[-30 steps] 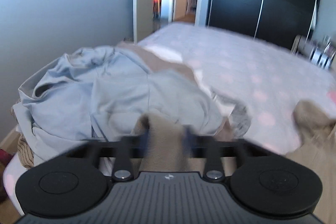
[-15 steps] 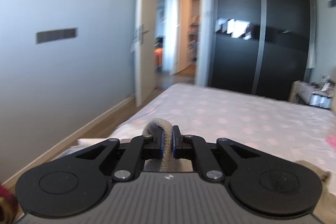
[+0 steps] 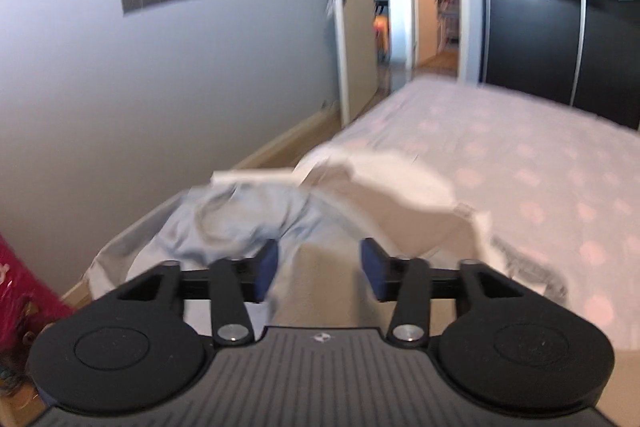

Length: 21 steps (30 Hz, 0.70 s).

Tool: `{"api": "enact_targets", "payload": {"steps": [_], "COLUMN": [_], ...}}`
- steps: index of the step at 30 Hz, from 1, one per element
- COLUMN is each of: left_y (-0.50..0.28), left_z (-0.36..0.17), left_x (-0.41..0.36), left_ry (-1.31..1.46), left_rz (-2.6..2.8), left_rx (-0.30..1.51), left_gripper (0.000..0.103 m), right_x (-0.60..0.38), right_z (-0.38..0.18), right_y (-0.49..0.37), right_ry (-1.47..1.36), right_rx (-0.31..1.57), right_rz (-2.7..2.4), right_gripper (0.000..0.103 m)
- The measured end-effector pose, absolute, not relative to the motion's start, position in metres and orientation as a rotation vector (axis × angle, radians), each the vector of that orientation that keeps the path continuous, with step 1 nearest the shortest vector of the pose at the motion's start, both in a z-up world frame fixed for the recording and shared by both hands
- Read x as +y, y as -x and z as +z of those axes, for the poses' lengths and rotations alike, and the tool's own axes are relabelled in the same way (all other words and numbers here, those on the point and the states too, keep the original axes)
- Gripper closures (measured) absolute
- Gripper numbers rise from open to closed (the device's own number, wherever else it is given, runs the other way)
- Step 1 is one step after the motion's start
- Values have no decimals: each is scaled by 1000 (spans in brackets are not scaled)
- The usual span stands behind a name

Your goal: Fold clothes

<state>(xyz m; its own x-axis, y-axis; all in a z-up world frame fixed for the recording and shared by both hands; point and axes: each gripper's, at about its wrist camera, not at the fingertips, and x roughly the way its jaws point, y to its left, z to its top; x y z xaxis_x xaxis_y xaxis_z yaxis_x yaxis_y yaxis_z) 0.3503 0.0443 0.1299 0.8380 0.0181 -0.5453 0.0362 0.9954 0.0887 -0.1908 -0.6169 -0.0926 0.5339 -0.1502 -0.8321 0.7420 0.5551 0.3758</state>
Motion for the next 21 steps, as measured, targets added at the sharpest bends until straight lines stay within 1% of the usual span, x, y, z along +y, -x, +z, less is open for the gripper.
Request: {"api": "enact_targets", "payload": {"steps": [3,7,8,9,10,11,12,17,21], "left_y": [-342,-336,-334,-332,-329,-326,-323,-312,-310], "left_z": [140,143,142,139,135,129,124,88,45], "left_x": [17,-40,-57,-75,-95,-115,-135,-230,-296], "left_ry": [-95,-115,-131,-149,-166,-183,-201,-272,-320], "left_rz": [-115,-278,-325,-374,-419,-463,-506,-684,-784], "left_rx": [557,569,580,594,606,616,627,677,705], "left_gripper": [54,54,57,70,74,76,76,76,75], "right_x": [-628,-639,-642,-645,-647,-650,-652,-658,-661], "right_z": [-83,-62,-56,-50,-45,-39,-35,-22,-26], "right_y": [175,139,128,118,107,96,84,22,-28], "right_ry": [-776,-705,-690,-677,-665,-649,-629,-517,-440], "right_rx": [846,818,810,802,793,785,779,781,810], "right_rz": [-590,-537,-519,-502,-486,-470,-457,-410,-383], "right_gripper": [51,54,54,54,56,59,63,64,64]}}
